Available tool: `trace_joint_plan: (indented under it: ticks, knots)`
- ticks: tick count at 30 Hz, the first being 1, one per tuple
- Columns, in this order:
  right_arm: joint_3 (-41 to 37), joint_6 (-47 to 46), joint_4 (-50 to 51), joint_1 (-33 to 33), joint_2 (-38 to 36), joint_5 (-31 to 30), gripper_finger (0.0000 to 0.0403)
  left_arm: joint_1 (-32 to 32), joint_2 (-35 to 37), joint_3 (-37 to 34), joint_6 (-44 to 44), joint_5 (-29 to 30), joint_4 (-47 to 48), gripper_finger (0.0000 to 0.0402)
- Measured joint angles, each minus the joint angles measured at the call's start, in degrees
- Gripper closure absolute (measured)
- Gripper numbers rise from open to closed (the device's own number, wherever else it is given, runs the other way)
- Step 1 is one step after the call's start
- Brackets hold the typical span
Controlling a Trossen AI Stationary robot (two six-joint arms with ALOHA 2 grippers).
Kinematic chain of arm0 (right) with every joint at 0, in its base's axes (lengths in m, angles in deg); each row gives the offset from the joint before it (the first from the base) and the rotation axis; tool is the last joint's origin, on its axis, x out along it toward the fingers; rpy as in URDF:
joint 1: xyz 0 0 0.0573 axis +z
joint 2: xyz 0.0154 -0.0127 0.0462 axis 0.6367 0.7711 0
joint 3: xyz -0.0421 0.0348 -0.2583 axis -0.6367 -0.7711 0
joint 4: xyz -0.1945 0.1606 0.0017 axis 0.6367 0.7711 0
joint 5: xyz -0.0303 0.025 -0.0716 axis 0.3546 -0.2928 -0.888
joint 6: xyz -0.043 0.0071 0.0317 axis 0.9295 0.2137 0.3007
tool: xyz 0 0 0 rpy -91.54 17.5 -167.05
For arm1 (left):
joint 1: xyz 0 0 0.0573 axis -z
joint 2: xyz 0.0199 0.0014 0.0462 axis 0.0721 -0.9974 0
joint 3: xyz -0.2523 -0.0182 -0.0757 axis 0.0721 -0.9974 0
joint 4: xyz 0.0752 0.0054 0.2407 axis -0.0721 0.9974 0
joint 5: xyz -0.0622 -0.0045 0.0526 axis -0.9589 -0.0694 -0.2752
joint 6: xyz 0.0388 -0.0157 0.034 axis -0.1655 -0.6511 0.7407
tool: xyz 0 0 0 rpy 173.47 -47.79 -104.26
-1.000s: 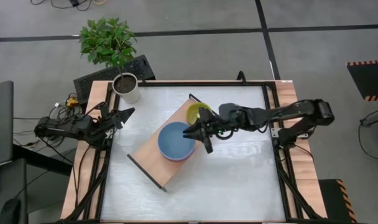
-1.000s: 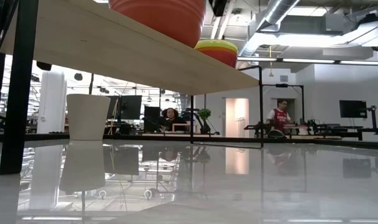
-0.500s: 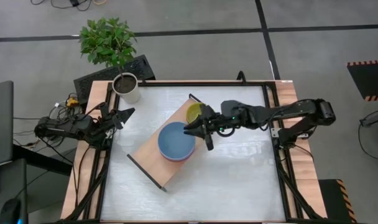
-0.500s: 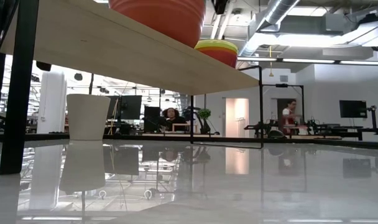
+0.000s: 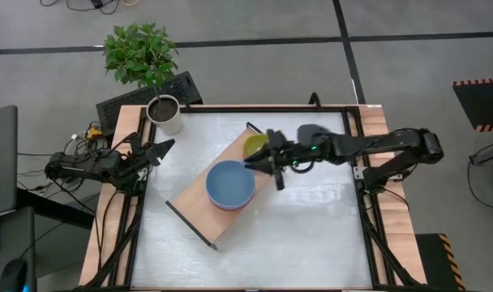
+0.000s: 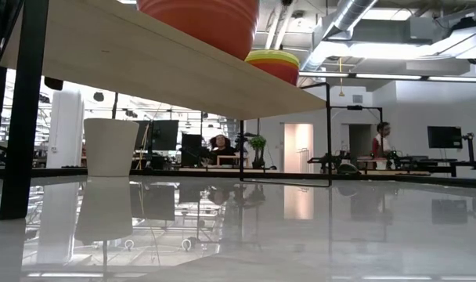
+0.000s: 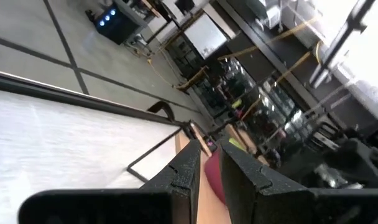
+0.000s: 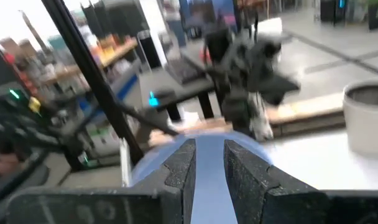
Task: Place and stack bowls onto a shelf
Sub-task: Return to Home Position
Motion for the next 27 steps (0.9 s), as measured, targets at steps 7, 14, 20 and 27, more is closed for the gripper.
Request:
trace_joint_plan:
  ticks: [7,14,20,27]
  knots:
    - [0.0,-5.58,1.6,-0.08,-12.66,0.06,0.0295,0.0,0.02,0.0,-7.54,-0.31,-1.53,0.0358]
    - [0.0,-6.66,8.32,0.1,-22.7,0.2,0.0295,0.0,0.0,0.0,-10.67,-4.1,0.58,0.0358]
    - [-1.31,0.12,12.51,-4.12,-32.92,1.11,0.0295,0.0,0.04,0.0,-7.07,0.32,0.21,0.0358]
    - [-15.74,-2.96,10.2,-10.73,-51.13,0.81,0.0295,0.0,0.07,0.0,0.94,-9.17,-0.05,0.0358]
